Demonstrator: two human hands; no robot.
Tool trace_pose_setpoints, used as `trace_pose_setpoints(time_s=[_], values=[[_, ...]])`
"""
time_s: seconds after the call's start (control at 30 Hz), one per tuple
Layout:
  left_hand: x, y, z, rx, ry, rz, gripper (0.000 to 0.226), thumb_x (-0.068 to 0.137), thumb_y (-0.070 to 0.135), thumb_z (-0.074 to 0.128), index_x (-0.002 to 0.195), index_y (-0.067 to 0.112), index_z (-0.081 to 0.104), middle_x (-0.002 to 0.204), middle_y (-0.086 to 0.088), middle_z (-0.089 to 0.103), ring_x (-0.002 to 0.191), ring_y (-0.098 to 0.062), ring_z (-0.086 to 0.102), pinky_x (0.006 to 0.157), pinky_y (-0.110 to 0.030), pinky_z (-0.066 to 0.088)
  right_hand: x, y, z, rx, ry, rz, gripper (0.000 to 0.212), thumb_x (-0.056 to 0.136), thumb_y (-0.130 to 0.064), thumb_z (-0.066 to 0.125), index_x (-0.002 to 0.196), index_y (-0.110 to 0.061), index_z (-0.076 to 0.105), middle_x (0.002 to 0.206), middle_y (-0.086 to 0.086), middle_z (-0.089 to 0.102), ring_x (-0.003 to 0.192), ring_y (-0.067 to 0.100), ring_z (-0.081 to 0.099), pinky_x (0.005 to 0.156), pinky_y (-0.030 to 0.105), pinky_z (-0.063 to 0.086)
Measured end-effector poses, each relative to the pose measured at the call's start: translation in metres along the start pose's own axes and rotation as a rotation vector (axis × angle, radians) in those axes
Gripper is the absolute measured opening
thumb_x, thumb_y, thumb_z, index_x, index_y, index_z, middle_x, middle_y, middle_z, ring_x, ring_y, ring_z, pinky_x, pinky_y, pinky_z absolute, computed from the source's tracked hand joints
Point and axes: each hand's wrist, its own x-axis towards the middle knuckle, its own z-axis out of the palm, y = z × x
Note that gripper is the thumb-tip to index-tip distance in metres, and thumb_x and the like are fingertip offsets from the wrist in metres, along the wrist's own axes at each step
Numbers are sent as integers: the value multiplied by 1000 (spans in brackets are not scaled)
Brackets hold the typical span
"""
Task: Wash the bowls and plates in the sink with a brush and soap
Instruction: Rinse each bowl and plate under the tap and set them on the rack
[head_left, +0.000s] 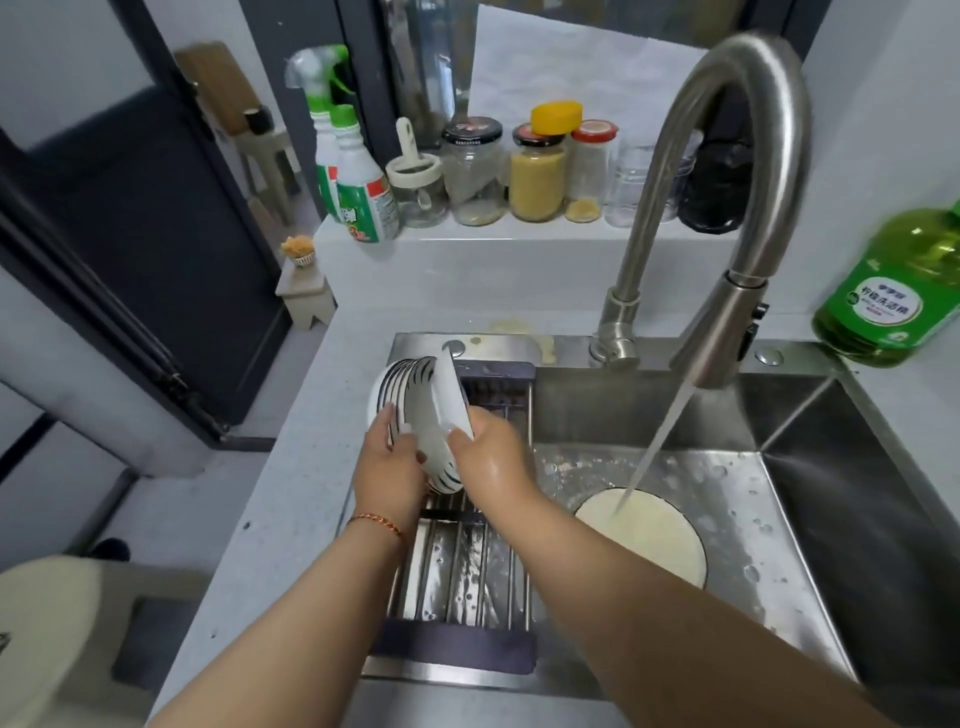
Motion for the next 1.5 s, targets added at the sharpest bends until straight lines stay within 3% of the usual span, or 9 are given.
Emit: trace_pose_setpoints(time_s=[0.17,0.27,0.37,0.5,0.67,0.83,0.97,1.17,1.5], values=[[21,-6,-10,126,-57,43,41,101,41,29,134,37,53,120,-20,63,110,-36,60,96,-47,49,13,5,31,-53,0,22,21,95,-36,49,95,-18,60,78,0,59,79,27,56,65,29,42],[24,-4,-16,55,-70,11,42,104,41,26,131,34,58,69,-5,55,58,-18,49,58,-29,44,23,2,43,-24,40,68,38,95,-38,49,64,-19,40,59,-3,43,68,24,46,59,29,32],[26,-4,-19,-13,-122,-13,50,104,47,20,130,29,59,61,-2,44,49,-12,35,47,-23,34,27,-2,49,-39,53,67,47,95,-40,48,58,-17,31,54,-3,39,63,24,42,59,31,32],[31,-8,-21,-105,-158,-47,58,103,52,17,129,24,61,56,-1,44,43,-10,33,45,-22,31,29,1,54,-28,-11,77,47,96,-42,47,58,-15,41,53,-2,41,55,17,38,56,30,31],[33,-10,-25,-118,-202,-46,61,103,52,14,128,24,61,52,1,45,42,-10,35,50,-25,33,31,7,58,98,-86,70,31,99,-34,43,108,-19,68,79,1,59,80,18,54,74,28,41],[19,-5,-19,-94,-76,94,48,104,44,25,117,25,66,60,-2,46,48,-11,38,51,-27,33,17,21,32,238,-37,107,45,92,-48,45,101,-11,69,89,11,70,88,28,65,86,42,53],[-13,-14,9,16,-72,269,29,102,28,39,100,27,68,64,-1,48,55,-9,42,53,-24,36,-22,84,-28,-8,-29,68,56,80,-55,41,73,-4,61,72,15,64,68,31,61,67,39,50],[-59,-62,52,325,-445,343,14,96,37,49,102,31,59,72,4,59,63,3,51,61,-21,43,-27,212,-104,-681,-119,514,38,97,-39,40,106,-10,62,114,8,63,108,26,58,86,30,44],[-86,-102,66,717,-593,399,21,96,33,46,116,34,42,72,8,58,69,-6,57,59,-26,39,-23,283,-127,-426,-207,898,30,93,-33,53,73,-12,49,93,9,58,86,25,57,86,33,50]])
